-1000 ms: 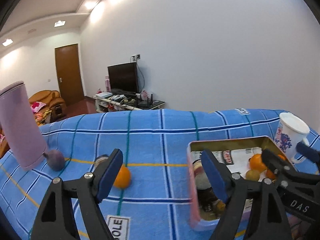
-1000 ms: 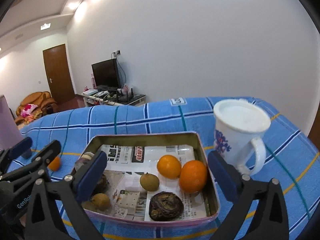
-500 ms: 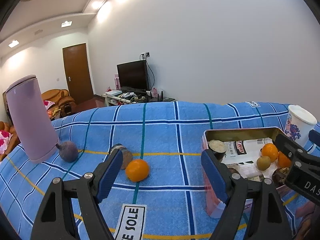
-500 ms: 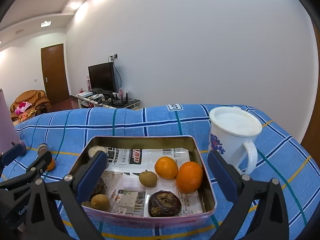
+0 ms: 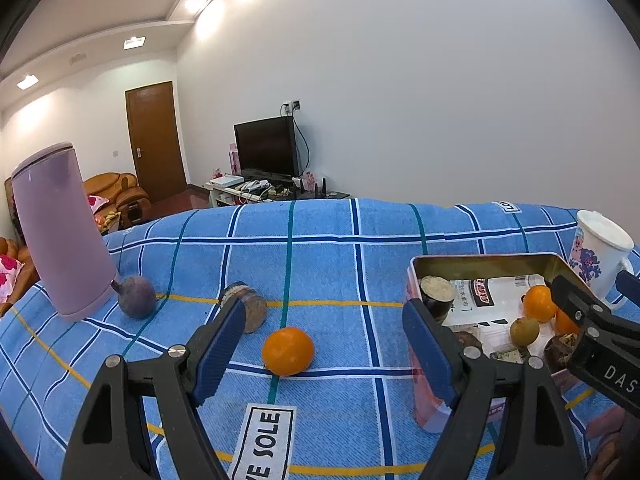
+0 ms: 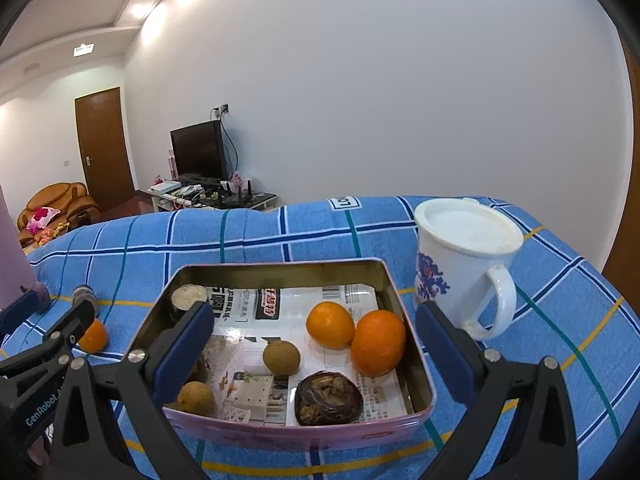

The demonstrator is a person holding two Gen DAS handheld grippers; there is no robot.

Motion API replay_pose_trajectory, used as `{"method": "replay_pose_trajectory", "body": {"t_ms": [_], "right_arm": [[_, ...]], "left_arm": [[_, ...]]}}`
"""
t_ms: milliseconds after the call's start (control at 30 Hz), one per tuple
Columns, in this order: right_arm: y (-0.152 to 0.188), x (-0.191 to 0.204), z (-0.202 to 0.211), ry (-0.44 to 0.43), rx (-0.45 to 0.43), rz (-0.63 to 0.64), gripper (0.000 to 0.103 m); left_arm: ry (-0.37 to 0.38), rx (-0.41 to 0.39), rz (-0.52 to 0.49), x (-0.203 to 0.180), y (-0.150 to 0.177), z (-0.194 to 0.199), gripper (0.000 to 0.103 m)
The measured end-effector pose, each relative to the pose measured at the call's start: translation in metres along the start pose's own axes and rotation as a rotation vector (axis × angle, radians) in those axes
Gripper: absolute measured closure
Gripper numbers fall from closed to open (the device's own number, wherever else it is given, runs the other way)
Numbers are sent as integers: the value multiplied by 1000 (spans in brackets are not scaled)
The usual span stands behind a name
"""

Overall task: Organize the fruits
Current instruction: 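Move both open tools back toward the remaining fruits on the bedspread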

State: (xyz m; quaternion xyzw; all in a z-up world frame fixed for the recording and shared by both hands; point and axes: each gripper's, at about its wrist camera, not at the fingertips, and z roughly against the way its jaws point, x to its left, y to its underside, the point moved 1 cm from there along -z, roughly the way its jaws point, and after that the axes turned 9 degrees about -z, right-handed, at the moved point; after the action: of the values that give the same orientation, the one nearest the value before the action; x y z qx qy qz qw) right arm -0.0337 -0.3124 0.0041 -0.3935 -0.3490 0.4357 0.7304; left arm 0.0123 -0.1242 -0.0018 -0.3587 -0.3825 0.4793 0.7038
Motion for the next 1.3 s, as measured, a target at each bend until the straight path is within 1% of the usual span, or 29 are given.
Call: {"method": "replay_pose_trajectory", "body": {"t_ms": [267,500,600,867,967,1167,1300], "right_arm": [[0,0,10,2,-60,-15,0],[0,7,22,6,-133,-1,0],[1,11,25,11,-152,15,0],[4,21,28,17,-162,52,0],[5,22,28,20,-154,41,0],[8,29,27,21,-126,11,0],[13,44,27,25,-119,25,0]], "left_arm": [[1,13,16,5,3,-1,21],[1,19,21,11,5,-1,21],[0,23,22,14,8,0,21],[21,56,-29,32,17,2,21],[14,70,-31,45,21,0,21],[-2,91,-71,70,26,-6,21],[-15,97,-67,86,28,-12,21]]}}
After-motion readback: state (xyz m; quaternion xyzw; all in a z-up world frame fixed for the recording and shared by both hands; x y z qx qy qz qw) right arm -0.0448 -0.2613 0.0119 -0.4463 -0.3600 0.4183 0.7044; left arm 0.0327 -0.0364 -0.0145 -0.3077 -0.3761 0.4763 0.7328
